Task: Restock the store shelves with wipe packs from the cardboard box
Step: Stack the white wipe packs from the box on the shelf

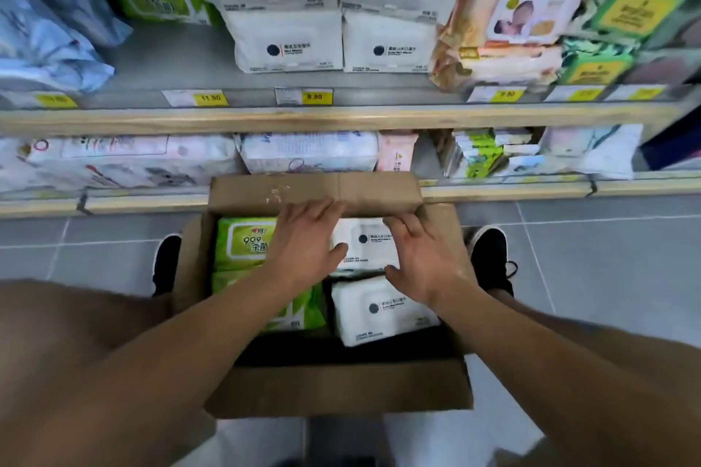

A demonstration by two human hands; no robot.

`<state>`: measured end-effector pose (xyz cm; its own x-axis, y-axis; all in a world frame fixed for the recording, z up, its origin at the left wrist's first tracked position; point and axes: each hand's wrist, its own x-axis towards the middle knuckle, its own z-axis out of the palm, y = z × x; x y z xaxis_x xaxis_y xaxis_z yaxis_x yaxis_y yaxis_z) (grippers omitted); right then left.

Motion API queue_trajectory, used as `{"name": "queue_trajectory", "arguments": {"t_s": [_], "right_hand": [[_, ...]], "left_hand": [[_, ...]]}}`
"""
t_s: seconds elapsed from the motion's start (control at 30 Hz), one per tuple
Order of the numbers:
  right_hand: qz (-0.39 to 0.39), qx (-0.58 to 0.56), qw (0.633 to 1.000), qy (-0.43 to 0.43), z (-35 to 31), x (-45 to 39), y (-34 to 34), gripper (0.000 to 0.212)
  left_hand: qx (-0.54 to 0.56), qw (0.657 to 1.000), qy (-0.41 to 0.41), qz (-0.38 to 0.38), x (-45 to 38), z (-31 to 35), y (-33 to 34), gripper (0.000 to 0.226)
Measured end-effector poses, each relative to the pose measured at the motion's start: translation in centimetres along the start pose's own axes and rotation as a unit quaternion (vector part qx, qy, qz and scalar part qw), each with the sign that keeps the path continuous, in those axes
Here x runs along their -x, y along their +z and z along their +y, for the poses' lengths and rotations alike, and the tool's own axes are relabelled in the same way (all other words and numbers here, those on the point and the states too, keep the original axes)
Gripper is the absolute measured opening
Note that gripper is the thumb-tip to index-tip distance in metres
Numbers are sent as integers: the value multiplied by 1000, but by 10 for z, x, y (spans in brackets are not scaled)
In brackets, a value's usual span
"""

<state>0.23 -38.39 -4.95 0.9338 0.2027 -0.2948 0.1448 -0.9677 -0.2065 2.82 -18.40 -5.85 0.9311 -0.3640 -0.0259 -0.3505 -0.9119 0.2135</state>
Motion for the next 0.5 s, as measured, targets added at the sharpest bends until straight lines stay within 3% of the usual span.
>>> {"name": "queue_trajectory", "arguments": {"t_s": [0.2, 0.5], "right_hand": [[-94, -6, 996, 13, 15, 23, 47, 79], [-170, 33, 985, 18, 38, 19, 75, 75]], "left_hand": [[64, 995, -25, -70, 35, 13, 45, 67], [89, 961, -21, -262, 46, 27, 109, 89]]}}
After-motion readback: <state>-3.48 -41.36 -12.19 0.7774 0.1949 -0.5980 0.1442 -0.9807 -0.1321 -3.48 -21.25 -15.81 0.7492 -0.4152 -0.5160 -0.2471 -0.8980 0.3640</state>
